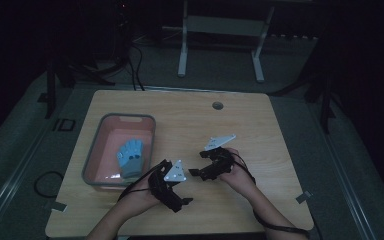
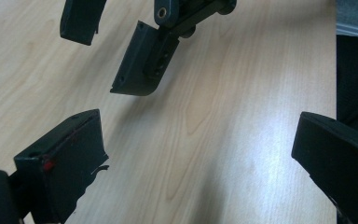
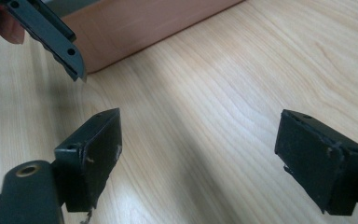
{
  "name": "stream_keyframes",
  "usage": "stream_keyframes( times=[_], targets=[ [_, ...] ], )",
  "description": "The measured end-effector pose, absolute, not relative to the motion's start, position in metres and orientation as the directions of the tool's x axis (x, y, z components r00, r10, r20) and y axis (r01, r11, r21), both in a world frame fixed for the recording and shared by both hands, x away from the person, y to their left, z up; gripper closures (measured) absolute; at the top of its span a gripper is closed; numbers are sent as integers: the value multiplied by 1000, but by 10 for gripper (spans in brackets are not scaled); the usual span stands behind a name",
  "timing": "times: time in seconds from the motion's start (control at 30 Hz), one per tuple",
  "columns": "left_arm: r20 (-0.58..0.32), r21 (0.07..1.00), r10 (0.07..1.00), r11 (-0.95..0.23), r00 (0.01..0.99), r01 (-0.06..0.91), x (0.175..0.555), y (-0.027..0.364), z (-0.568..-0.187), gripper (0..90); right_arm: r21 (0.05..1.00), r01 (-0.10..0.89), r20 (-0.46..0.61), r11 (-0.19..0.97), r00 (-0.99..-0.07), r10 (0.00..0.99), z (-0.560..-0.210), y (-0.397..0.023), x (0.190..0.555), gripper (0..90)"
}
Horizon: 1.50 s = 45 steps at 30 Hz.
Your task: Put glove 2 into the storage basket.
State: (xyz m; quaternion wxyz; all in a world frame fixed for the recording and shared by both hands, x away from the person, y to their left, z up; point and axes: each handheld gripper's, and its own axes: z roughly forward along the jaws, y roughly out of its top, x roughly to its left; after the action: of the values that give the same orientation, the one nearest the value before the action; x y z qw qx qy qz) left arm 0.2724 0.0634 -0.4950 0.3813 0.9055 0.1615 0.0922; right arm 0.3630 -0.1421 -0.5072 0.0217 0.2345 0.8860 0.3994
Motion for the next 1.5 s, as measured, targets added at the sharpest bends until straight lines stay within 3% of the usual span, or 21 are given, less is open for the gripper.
stream_keyframes(
  times=[1.5],
  targets=[
    [5,658,213,-736,977,157,261,25,-557,28,718,382,112,582,-888,446,-557,-194,331,140]
  ],
)
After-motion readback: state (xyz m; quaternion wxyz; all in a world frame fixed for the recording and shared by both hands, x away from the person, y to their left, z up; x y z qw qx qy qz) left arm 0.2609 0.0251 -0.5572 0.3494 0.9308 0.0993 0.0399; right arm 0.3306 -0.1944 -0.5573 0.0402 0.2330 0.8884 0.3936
